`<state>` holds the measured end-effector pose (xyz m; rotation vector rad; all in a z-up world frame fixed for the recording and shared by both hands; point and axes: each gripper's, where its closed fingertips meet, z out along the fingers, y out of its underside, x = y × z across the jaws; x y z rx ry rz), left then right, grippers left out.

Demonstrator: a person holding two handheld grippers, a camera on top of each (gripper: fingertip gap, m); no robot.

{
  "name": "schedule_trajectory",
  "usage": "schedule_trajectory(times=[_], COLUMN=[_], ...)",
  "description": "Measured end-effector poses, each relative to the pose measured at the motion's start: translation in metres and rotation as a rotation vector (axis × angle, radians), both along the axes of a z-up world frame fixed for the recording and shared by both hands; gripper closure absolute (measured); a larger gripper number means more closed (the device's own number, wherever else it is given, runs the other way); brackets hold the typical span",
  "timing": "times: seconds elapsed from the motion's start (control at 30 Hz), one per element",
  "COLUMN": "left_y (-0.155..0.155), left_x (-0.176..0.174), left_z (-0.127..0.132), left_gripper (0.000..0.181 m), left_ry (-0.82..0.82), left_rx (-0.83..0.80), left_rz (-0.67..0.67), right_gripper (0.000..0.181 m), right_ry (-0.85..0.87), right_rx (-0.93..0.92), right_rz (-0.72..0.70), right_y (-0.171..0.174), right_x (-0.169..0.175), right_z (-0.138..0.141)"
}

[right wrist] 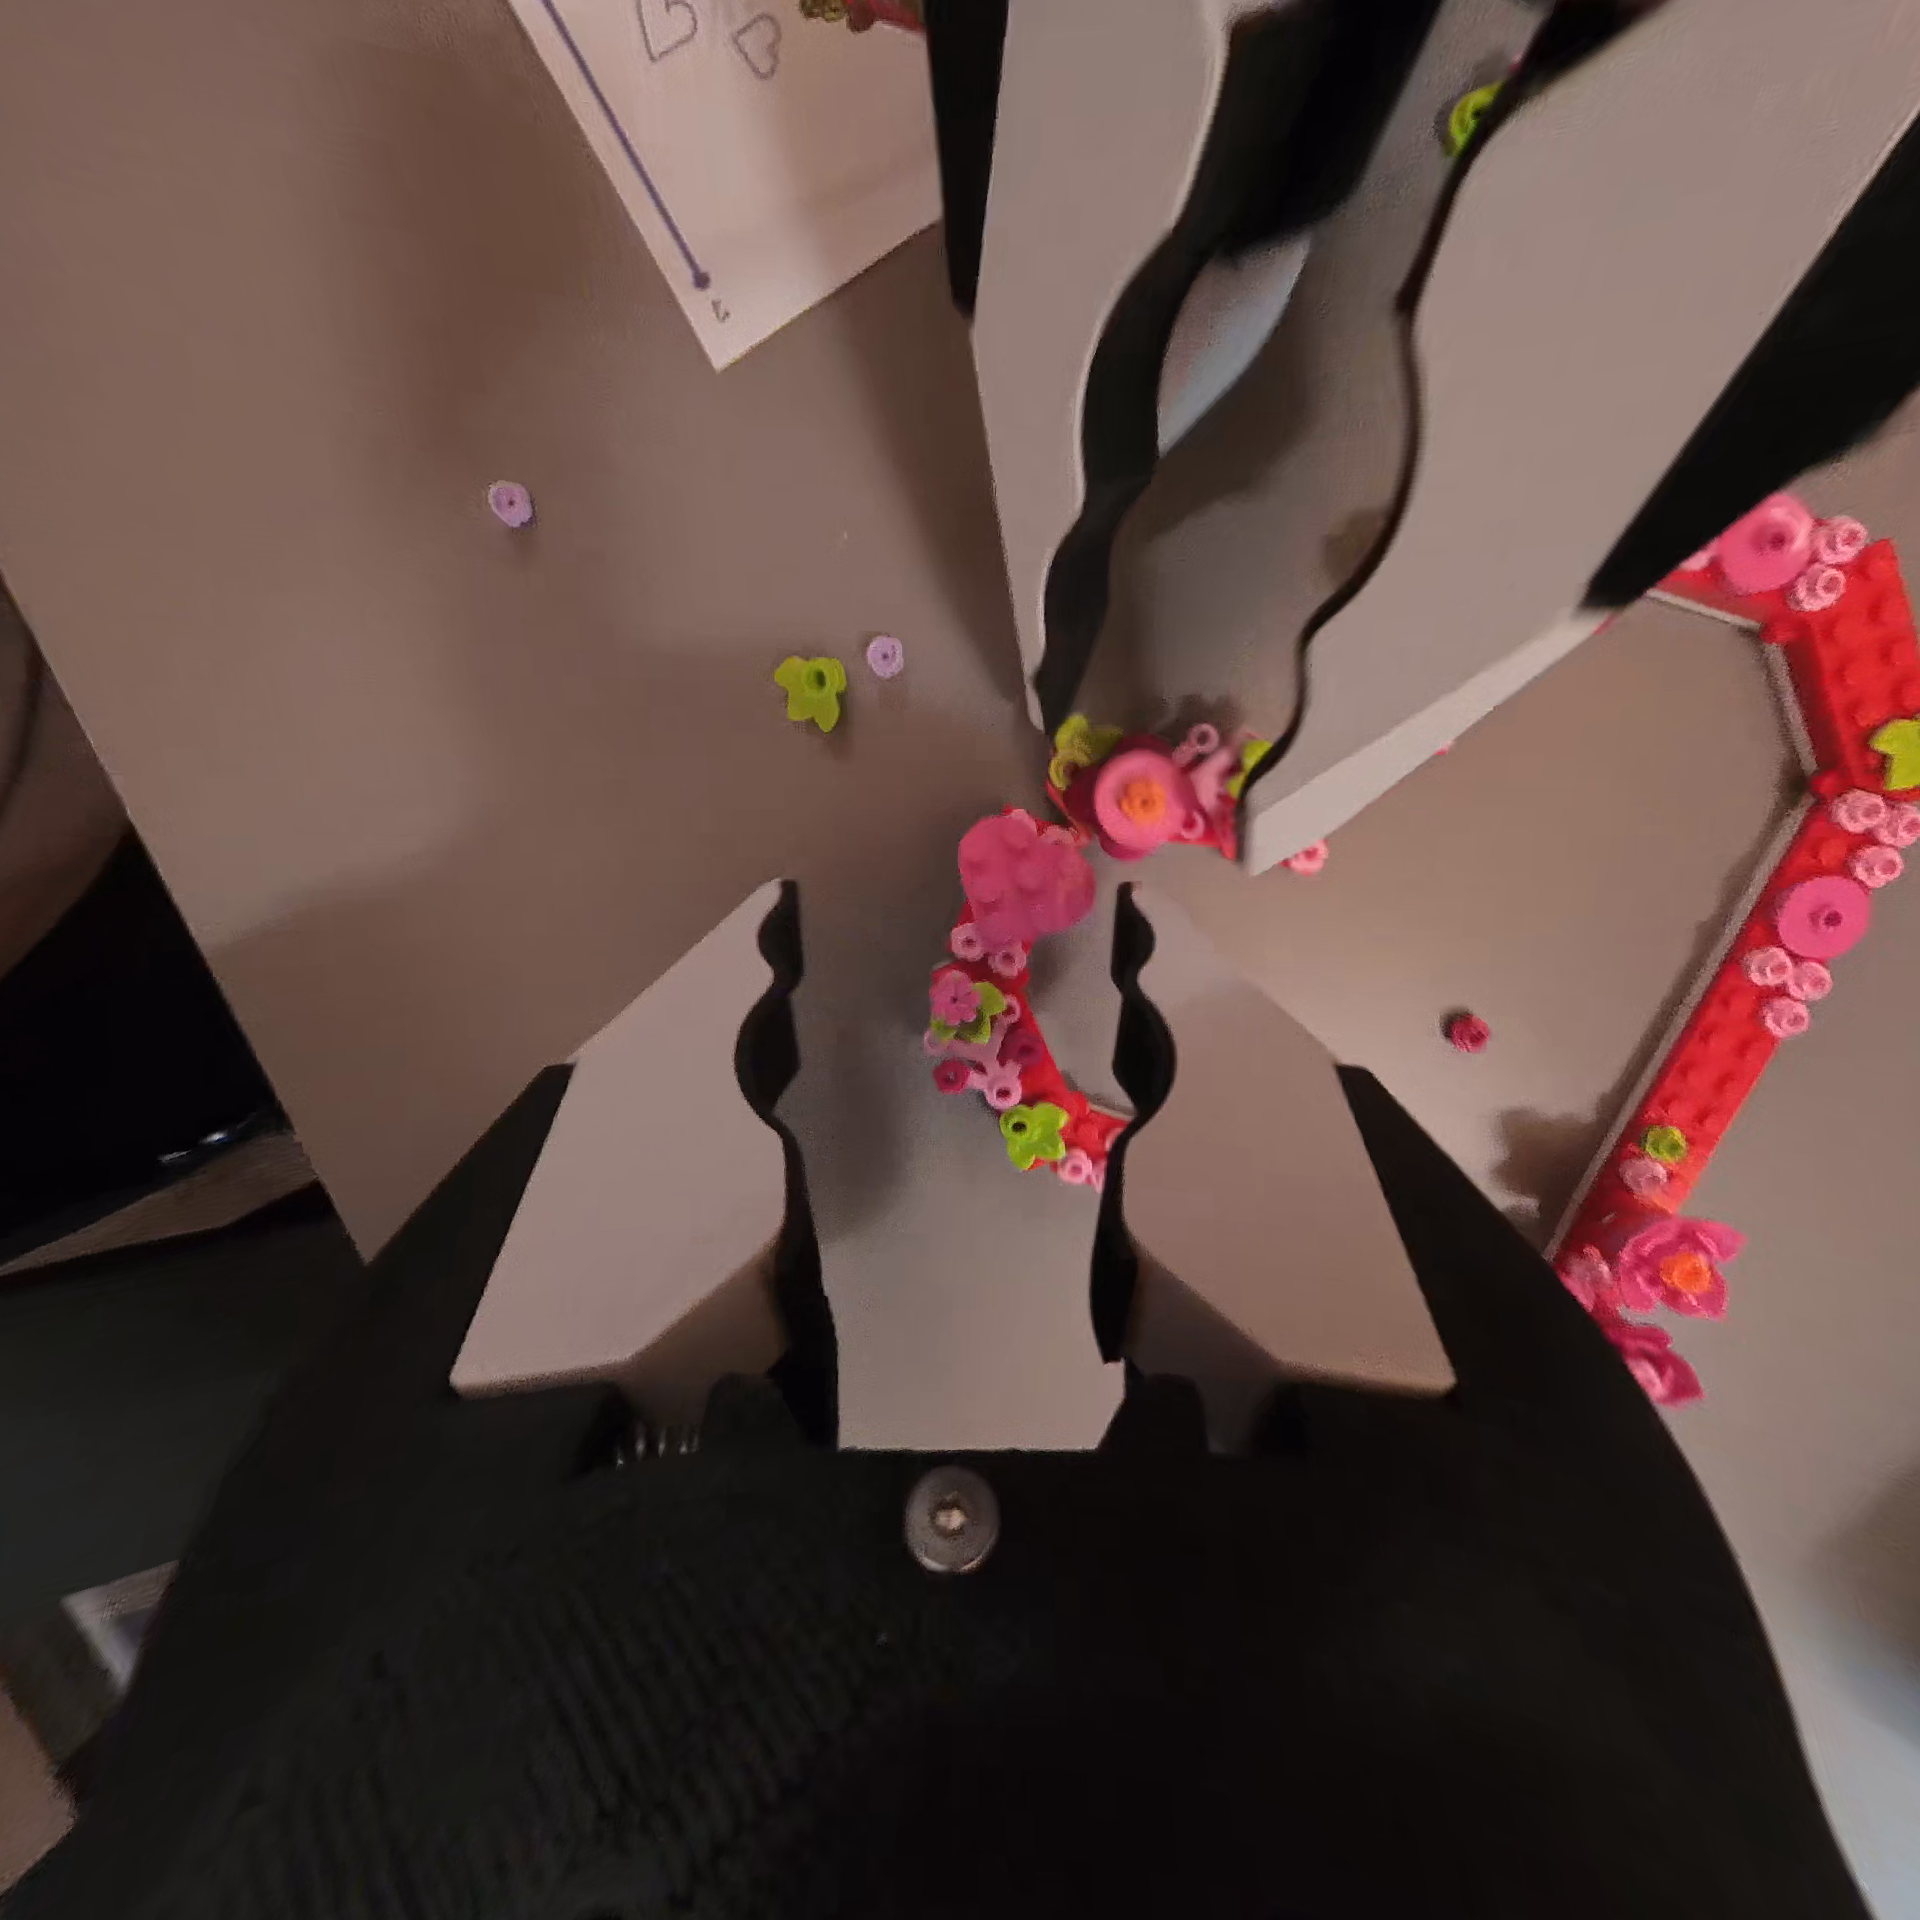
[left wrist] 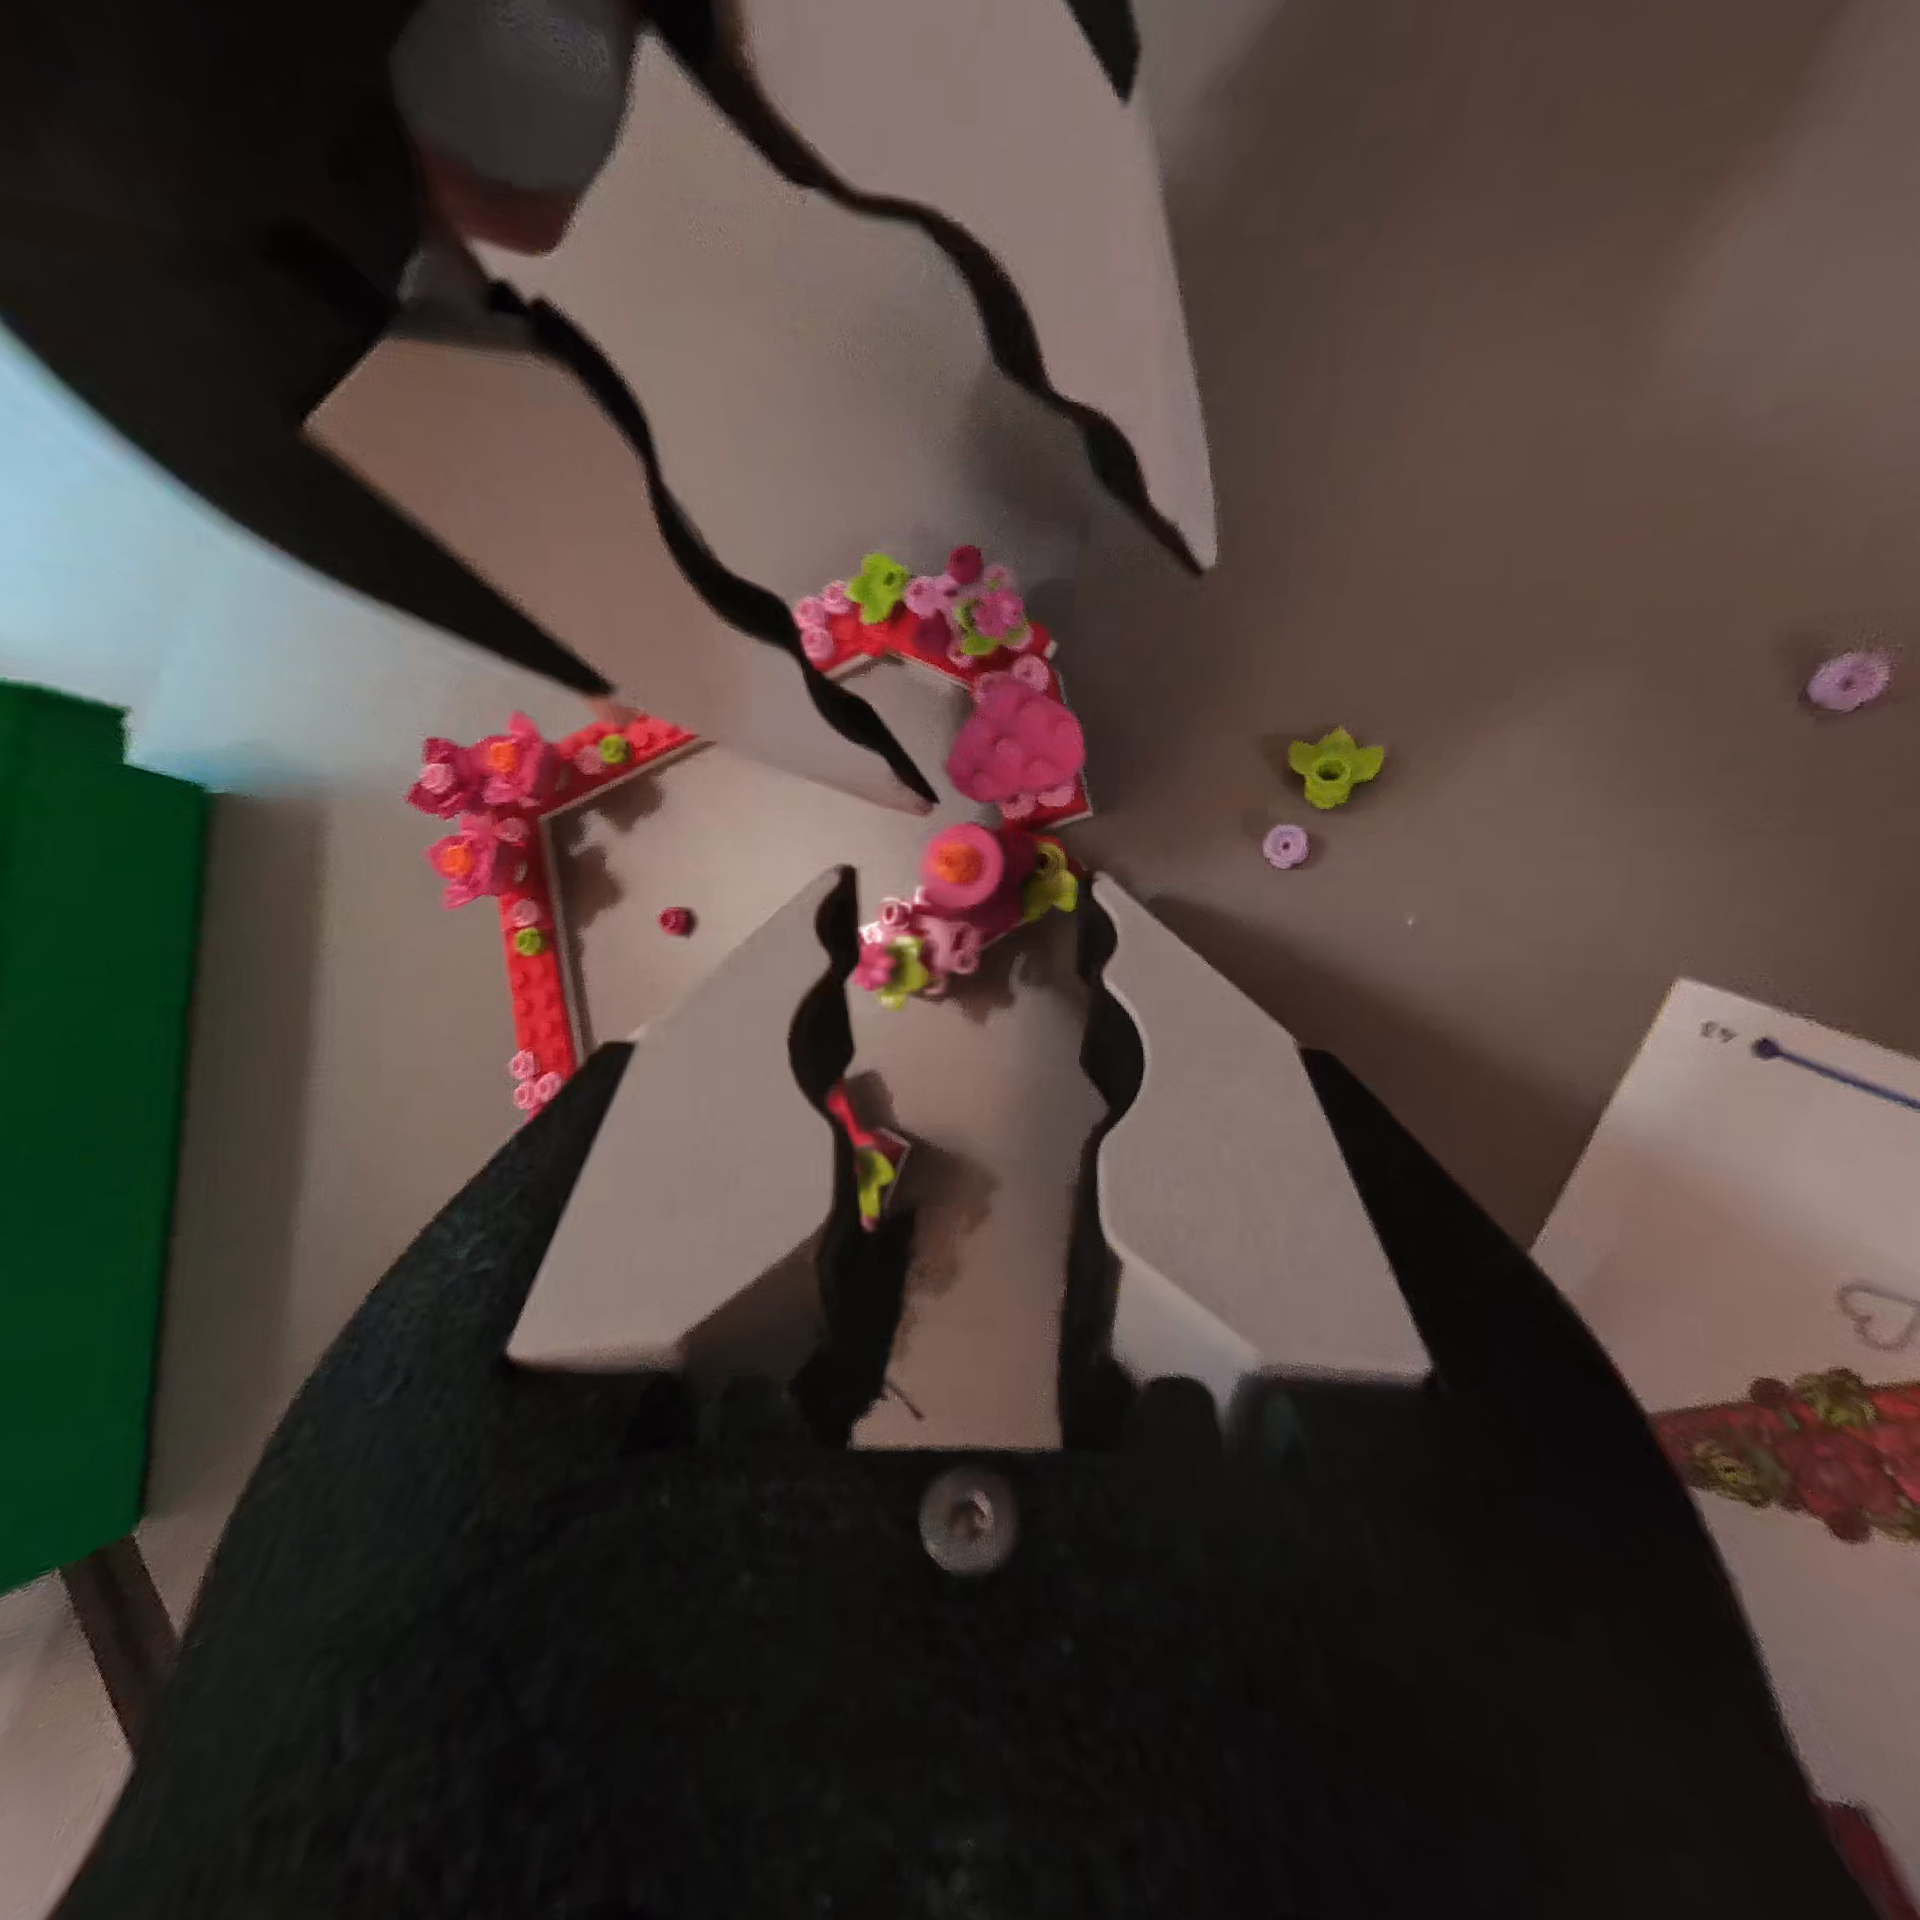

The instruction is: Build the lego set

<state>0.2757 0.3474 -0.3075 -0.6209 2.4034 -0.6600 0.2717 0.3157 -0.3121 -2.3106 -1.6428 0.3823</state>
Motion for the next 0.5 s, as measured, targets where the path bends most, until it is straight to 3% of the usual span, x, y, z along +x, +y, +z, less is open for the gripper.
schedule_trajectory(times=[0.13,0.3,0.4,0.5], left_y=[0.011,0.01,0.004,-0.002], left_x=[-0.013,-0.052,-0.081,-0.106], left_z=[0.029,0.073,0.085,0.094], left_gripper=[0.129,0.129,0.128,0.129], left_ry=[-0.065,-0.231,-0.285,-0.338], left_rx=[-0.071,-0.116,-0.107,-0.108], left_rz=[0.128,0.273,0.369,0.472], right_gripper=[0.117,0.139,0.153,0.155], right_ry=[-0.087,-0.148,-0.146,-0.152], right_rx=[0.106,0.134,0.111,0.116], right_rz=[0.03,0.081,0.054,-0.071], right_y=[0.002,0.001,-0.001,0.001], right_x=[0.029,0.048,0.047,0.045], right_z=[0.001,-0.015,-0.016,-0.016])
